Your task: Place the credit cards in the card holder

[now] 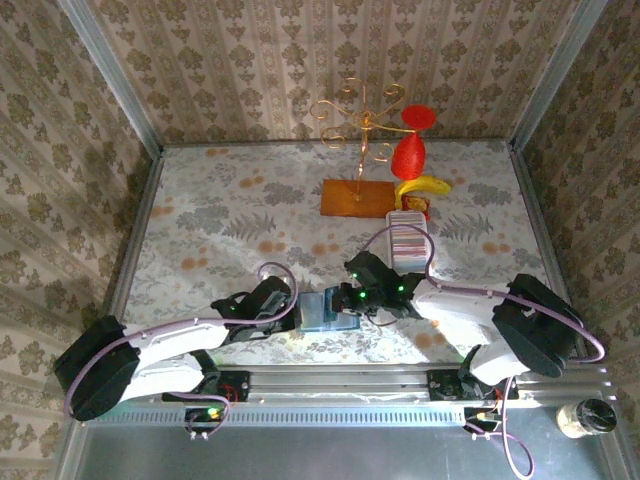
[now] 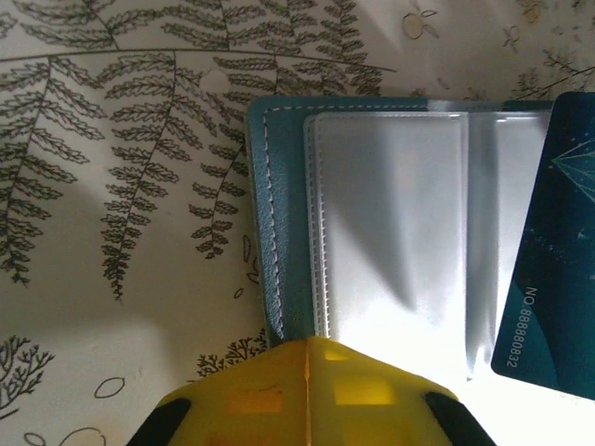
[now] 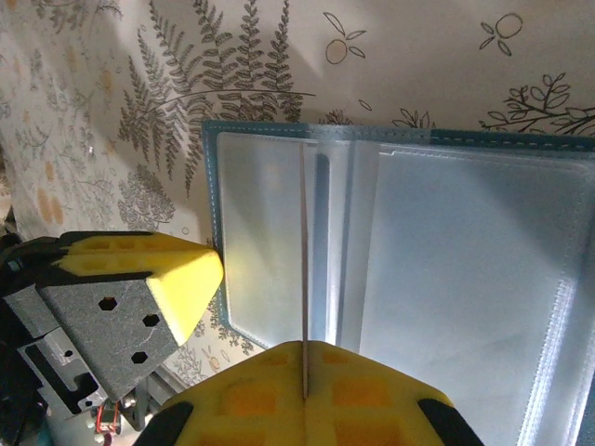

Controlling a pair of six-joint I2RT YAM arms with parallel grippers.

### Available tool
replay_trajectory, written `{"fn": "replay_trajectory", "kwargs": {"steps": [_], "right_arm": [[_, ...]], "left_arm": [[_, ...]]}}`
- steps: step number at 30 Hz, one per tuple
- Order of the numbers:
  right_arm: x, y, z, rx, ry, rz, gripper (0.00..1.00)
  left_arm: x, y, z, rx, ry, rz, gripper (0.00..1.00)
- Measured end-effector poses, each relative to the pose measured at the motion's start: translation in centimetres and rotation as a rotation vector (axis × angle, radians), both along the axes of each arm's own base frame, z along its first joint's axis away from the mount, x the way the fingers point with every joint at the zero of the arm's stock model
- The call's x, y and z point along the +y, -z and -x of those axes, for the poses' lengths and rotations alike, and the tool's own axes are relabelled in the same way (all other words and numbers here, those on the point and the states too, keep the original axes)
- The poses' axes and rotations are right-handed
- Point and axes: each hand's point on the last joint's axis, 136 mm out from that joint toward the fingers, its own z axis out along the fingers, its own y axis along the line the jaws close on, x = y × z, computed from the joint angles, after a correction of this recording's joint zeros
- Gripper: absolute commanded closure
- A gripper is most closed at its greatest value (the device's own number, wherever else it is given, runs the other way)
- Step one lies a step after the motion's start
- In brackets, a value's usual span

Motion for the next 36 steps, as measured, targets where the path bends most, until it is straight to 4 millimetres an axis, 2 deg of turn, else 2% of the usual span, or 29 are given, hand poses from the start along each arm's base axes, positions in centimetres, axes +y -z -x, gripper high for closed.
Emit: {"fn": "replay_trajectory", "kwargs": {"steps": [14,30,36], "right_arm": [[0.7,0.9,0.4,0.014,-0.007,0.002,1.00],[-0.2,1.6,0.7,0.011,0.010,0.019,1.00],[0.4,1.5,0.3,0.011,0.021,-0.011,1.00]], "left_arm": [[0.0,0.4,0.2,0.004,0.006,-0.018,0.96],[0.0,0.4,0.3,-0.003,0.010,-0.023,0.96],[0.0,0.4,0.2,-0.008,0.009,-0.025,0.96]]}}
